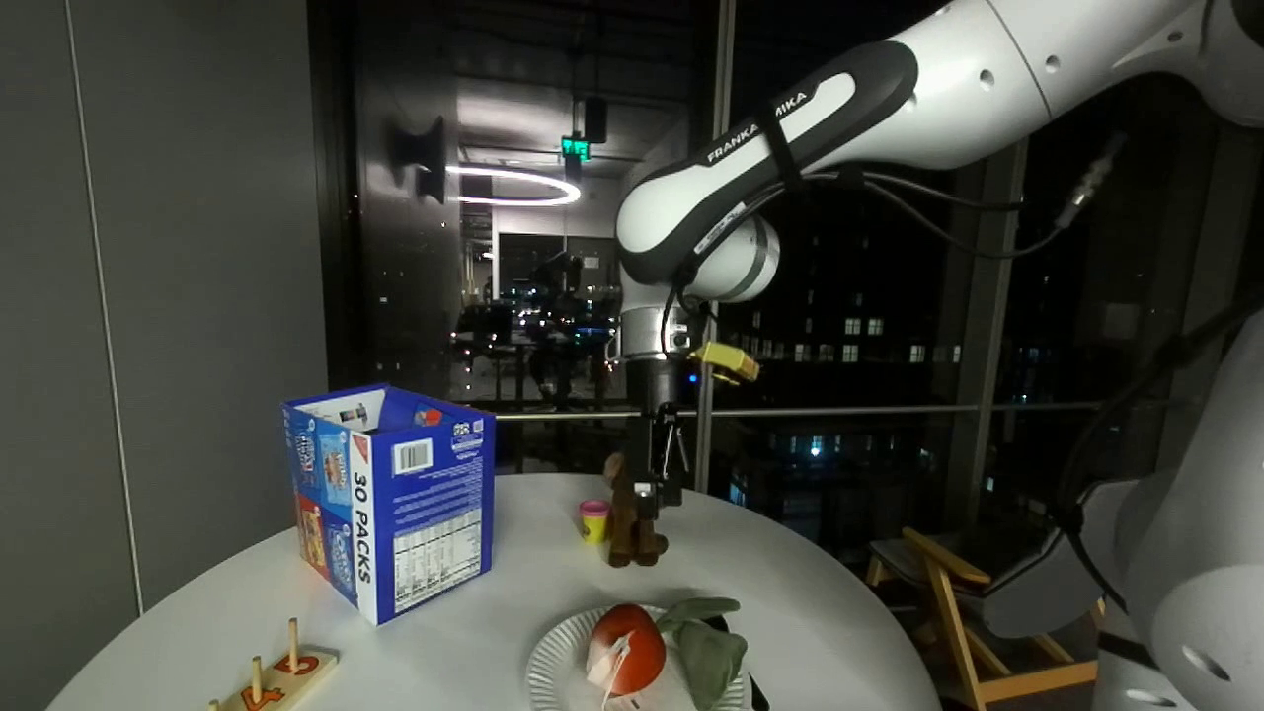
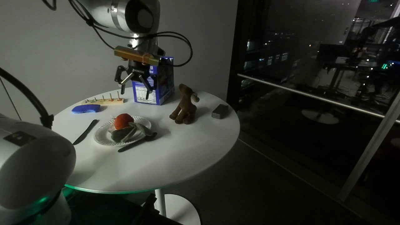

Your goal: Remove the toy vegetable from the white plate, put it in the blue box, pick up the toy moose and put it on the plate

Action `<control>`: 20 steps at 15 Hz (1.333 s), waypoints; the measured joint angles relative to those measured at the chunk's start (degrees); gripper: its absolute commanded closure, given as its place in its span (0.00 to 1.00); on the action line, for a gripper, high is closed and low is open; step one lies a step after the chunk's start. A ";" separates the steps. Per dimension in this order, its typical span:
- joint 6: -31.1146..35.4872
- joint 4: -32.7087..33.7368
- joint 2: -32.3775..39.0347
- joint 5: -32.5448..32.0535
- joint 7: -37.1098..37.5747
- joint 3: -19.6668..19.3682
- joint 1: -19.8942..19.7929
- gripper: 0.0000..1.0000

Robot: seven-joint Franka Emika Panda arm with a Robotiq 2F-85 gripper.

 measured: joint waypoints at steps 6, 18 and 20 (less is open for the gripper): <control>3.04 -5.46 1.55 4.00 0.61 1.33 0.82 0.00; 14.63 -7.19 7.74 2.31 0.63 3.77 1.73 0.00; 14.62 -7.11 8.47 2.28 0.58 3.49 1.21 0.00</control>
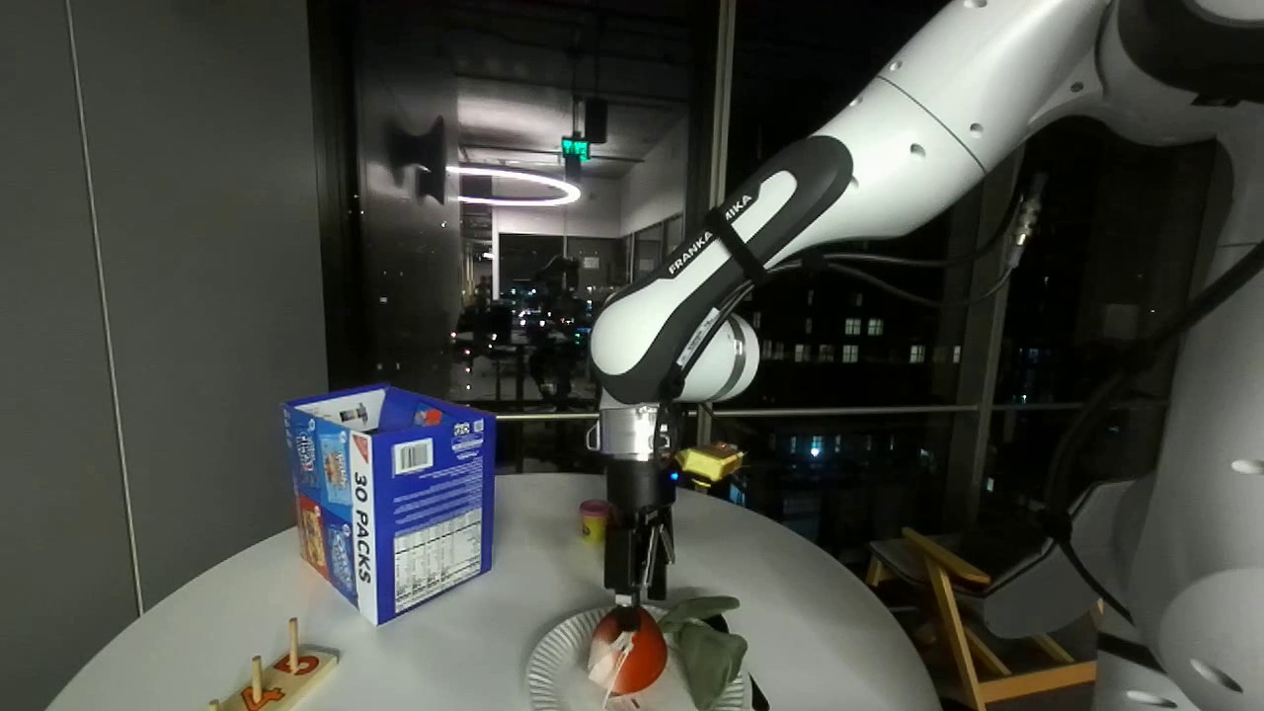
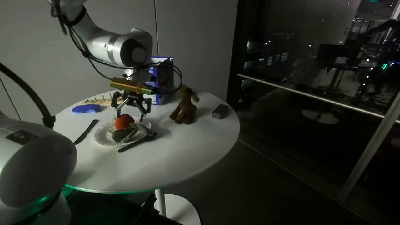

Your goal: Remove the toy vegetable from the white plate, put it in the blue box, pick up the toy moose and put it on the plate

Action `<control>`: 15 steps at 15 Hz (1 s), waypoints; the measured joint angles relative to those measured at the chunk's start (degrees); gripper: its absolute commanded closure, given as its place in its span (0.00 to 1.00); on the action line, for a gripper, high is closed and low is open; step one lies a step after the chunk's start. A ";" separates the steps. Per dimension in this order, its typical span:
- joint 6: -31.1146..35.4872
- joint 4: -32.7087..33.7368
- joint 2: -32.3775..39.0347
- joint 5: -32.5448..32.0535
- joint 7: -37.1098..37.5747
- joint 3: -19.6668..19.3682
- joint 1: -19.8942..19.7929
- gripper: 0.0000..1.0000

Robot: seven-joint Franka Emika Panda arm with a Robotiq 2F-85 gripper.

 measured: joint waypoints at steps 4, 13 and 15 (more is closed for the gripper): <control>-0.10 0.01 1.52 0.00 -0.26 -0.08 -0.55 0.00; -4.08 0.56 2.60 0.10 -2.56 1.35 -0.05 0.56; -4.88 1.09 2.61 0.10 -2.65 1.30 -0.14 0.72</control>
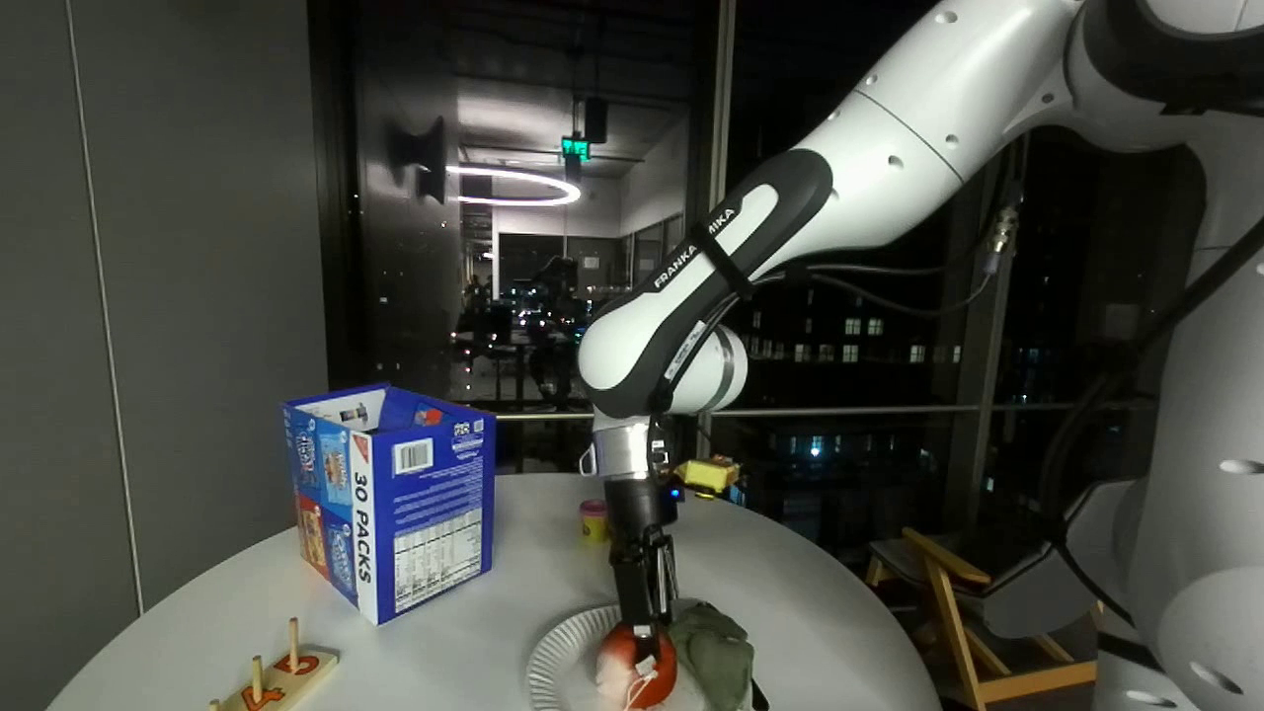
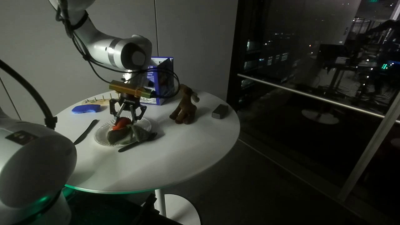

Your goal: Remove the toy vegetable from the white plate, put it in the blue box, pick up the toy moose and put it on the plate

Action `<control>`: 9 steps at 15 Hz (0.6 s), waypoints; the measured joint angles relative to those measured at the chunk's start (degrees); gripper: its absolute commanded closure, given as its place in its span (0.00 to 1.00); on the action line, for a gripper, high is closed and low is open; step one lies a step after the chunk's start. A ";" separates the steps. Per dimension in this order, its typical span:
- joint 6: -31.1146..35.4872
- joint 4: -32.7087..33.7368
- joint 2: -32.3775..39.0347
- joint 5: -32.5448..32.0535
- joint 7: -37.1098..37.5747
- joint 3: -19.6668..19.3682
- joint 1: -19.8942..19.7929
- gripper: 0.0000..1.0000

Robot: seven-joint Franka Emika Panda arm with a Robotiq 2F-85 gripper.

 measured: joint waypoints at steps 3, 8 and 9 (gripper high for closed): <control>-1.09 0.96 0.00 0.00 -0.01 -0.26 -0.31 0.91; -1.74 2.75 -0.29 0.04 -0.01 -0.66 -1.08 0.93; -1.90 3.21 -0.74 0.15 -0.01 -0.78 -1.25 0.93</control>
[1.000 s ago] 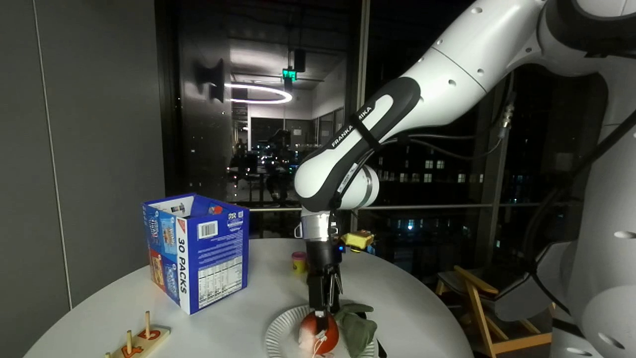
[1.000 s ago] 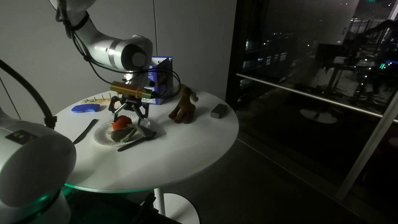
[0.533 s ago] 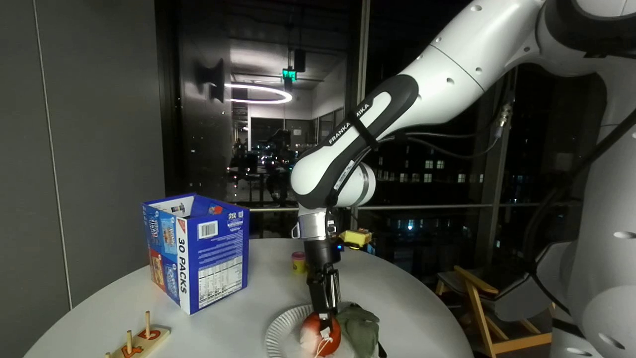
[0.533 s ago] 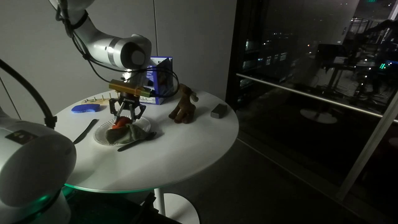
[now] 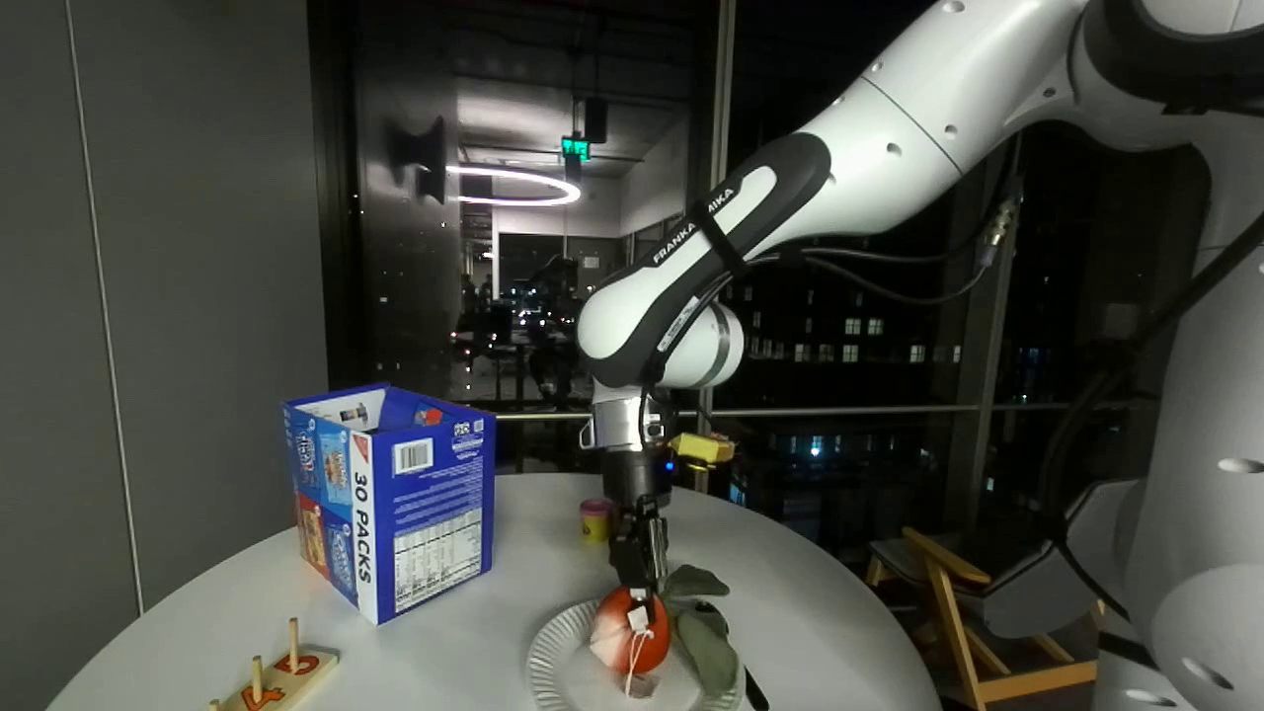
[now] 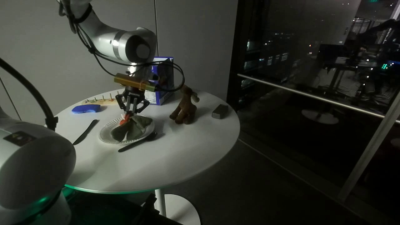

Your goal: Remove the toy vegetable from the white plate, put it in the blue box, pick up the toy moose and put it on the plate

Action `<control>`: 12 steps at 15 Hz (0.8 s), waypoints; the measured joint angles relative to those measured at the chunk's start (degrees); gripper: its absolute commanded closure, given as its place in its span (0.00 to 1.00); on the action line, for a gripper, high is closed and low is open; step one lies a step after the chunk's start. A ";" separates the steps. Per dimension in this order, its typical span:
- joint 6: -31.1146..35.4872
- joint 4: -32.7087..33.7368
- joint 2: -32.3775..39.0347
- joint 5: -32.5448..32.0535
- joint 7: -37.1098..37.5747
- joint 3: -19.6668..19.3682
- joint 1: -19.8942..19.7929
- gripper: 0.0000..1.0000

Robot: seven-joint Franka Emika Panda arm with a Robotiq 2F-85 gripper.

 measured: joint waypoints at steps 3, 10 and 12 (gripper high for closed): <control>-0.11 0.89 -3.43 0.14 -0.03 -0.25 -0.22 0.92; 2.99 1.05 -18.45 -6.17 2.57 0.97 0.92 0.92; 5.37 1.73 -20.86 -9.02 3.95 1.96 1.74 0.92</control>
